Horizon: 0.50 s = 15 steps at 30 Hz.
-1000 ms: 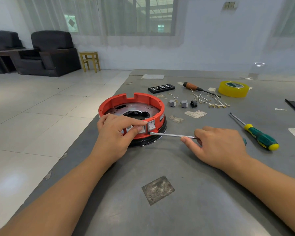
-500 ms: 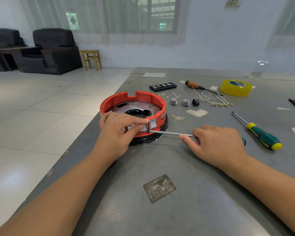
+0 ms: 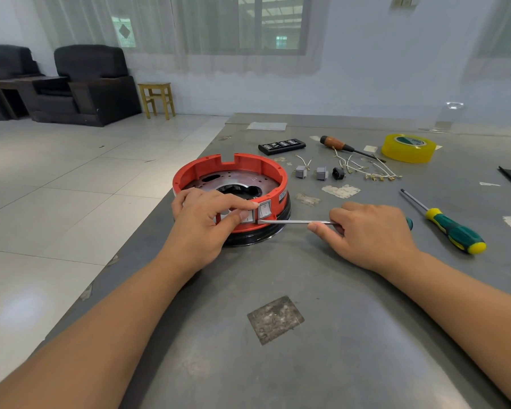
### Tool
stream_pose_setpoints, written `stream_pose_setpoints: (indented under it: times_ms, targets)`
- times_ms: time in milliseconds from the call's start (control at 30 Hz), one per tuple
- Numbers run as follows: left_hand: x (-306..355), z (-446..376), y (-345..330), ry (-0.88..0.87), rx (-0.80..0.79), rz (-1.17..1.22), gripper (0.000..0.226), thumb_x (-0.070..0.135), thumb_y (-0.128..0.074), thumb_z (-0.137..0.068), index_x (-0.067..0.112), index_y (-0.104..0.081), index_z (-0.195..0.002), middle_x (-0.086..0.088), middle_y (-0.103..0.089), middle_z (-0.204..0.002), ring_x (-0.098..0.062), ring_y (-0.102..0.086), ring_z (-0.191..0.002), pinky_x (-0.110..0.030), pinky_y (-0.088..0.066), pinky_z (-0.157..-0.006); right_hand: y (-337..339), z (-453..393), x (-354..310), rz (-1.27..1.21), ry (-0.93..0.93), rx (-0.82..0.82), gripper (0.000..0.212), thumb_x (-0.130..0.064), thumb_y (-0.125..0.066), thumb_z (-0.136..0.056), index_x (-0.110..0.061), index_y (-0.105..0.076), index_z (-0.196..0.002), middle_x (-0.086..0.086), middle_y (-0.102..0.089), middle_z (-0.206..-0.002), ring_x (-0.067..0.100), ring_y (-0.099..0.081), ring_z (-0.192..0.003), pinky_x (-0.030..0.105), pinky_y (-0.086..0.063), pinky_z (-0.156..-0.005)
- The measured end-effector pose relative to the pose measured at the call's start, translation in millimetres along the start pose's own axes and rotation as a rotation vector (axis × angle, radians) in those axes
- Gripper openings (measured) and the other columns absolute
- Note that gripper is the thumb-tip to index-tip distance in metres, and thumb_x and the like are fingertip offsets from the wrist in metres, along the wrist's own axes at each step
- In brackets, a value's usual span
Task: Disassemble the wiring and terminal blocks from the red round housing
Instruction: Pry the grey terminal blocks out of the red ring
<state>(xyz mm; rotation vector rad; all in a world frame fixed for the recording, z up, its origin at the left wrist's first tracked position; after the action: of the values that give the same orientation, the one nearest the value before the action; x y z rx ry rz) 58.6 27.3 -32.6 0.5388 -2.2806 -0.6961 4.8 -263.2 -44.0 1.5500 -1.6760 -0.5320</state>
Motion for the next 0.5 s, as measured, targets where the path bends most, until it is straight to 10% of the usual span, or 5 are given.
stream_pose_setpoints:
  times_ms: [500]
  targets:
    - [5.3,-3.7,5.3,0.067,-0.081,-0.001,0.034,0.034,-0.065,-0.102,0.067,-0.057,-0.097,0.031,-0.062,-0.1,-0.008,-0.042,-0.106,-0.034,-0.017,-0.109,-30.6,-38.9,11.2,-0.034,0.11,0.018,0.06,-0.076,-0.013,-0.097,-0.029,-0.044,-0.076,-0.004,-0.049,-0.079,0.021,-0.052,-0.077,0.041,-0.036,-0.088]
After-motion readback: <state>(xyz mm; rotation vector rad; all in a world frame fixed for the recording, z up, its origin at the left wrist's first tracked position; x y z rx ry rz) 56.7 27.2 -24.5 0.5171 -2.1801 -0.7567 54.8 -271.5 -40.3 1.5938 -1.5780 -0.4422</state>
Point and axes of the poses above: each hand's wrist, its own z-axis away from the middle knuckle, its own y-axis out of the back of the hand, x = y × z, the point moved 1 cm from there along -z, towards the middle knuckle
